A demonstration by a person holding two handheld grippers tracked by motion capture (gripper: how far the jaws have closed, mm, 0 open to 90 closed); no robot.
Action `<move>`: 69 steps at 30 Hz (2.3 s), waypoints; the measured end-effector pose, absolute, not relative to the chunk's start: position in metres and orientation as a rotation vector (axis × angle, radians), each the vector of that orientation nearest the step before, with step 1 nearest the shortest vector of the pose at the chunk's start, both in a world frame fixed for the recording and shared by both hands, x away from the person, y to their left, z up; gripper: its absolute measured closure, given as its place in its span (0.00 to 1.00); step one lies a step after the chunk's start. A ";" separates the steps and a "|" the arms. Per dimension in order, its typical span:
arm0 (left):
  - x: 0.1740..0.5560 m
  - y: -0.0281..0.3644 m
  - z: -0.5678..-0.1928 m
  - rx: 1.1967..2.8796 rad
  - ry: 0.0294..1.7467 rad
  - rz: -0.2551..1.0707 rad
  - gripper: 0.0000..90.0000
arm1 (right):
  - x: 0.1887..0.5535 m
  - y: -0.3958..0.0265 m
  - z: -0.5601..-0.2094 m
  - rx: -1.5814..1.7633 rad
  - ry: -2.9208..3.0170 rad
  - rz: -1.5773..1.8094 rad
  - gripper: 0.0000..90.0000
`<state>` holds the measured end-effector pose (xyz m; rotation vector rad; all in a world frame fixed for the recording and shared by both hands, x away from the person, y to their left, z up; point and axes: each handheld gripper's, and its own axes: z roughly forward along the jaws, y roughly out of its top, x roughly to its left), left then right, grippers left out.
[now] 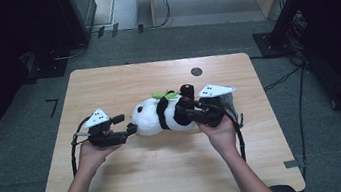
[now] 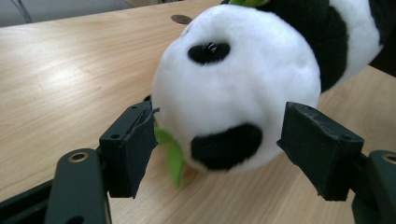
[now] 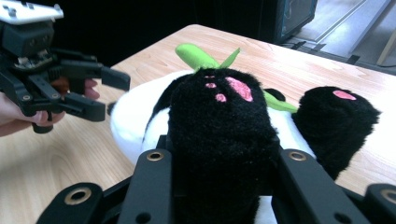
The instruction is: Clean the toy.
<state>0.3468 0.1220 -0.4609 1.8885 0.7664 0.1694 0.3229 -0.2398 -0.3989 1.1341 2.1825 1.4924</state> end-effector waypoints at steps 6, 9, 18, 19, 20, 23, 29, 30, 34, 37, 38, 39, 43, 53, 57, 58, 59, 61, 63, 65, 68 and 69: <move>0.349 0.115 -0.473 1.963 0.732 0.134 0.29 | 0.322 -0.249 -0.394 1.169 2.151 1.542 0.77; 0.348 0.109 -0.475 1.980 0.708 0.158 0.29 | 0.321 -0.250 -0.391 1.159 2.154 1.569 0.77; 0.350 0.109 -0.476 1.906 0.643 0.172 0.28 | 0.320 -0.254 -0.391 1.174 2.161 1.707 0.77; 0.350 0.110 -0.475 1.879 0.631 0.149 0.28 | 0.321 -0.255 -0.391 1.180 2.159 1.716 0.77; 0.350 0.109 -0.474 1.858 0.632 0.133 0.28 | 0.321 -0.256 -0.392 1.188 2.160 1.730 0.77; 0.349 0.107 -0.473 1.842 0.640 0.139 0.22 | 0.322 -0.254 -0.394 1.195 2.174 1.755 0.77; 0.352 0.100 -0.479 1.850 0.692 0.193 0.21 | 0.322 -0.246 -0.398 1.188 2.209 1.760 0.77; 0.353 0.100 -0.479 1.849 0.696 0.187 0.21 | 0.322 -0.245 -0.399 1.184 2.219 1.765 0.77; 0.354 0.097 -0.483 1.855 0.708 0.148 0.26 | 0.325 -0.246 -0.402 1.219 2.230 1.799 0.77; 0.354 0.096 -0.480 1.859 0.705 0.180 0.33 | 0.326 -0.248 -0.405 1.224 2.231 1.796 0.77; 0.355 0.096 -0.479 1.854 0.712 0.170 0.34 | 0.327 -0.248 -0.406 1.233 2.227 1.803 0.77; 0.357 0.097 -0.479 1.857 0.720 0.154 0.35 | 0.327 -0.249 -0.406 1.234 2.225 1.804 0.77; 0.356 0.094 -0.478 1.901 0.727 0.173 0.42 | 0.328 -0.248 -0.408 1.240 2.229 1.783 0.77; 0.349 0.094 -0.463 1.949 0.758 0.217 0.73 | 0.330 -0.249 -0.414 1.228 2.225 1.684 0.70; 0.349 0.096 -0.456 1.931 0.754 0.173 0.80 | 0.333 -0.253 -0.416 1.255 2.218 1.653 0.65; 0.349 0.097 -0.454 1.922 0.749 0.162 0.80 | 0.333 -0.255 -0.416 1.253 2.211 1.650 0.63; 0.349 0.097 -0.453 1.922 0.748 0.151 0.81 | 0.334 -0.256 -0.416 1.245 2.198 1.651 0.59; 0.349 0.098 -0.451 1.911 0.747 0.134 0.82 | 0.334 -0.258 -0.417 1.213 2.173 1.670 0.52; 0.349 0.099 -0.450 1.914 0.749 0.124 0.82 | 0.333 -0.258 -0.417 1.167 2.158 1.634 0.43; 0.350 0.101 -0.450 1.909 0.761 0.117 0.83 | 0.332 -0.258 -0.418 1.119 2.162 1.585 0.40; 0.352 0.105 -0.449 1.899 0.776 0.100 0.83 | 0.329 -0.262 -0.422 1.091 2.141 1.595 0.36; 0.353 0.106 -0.448 1.895 0.785 0.097 0.83 | 0.328 -0.264 -0.423 1.104 2.141 1.613 0.36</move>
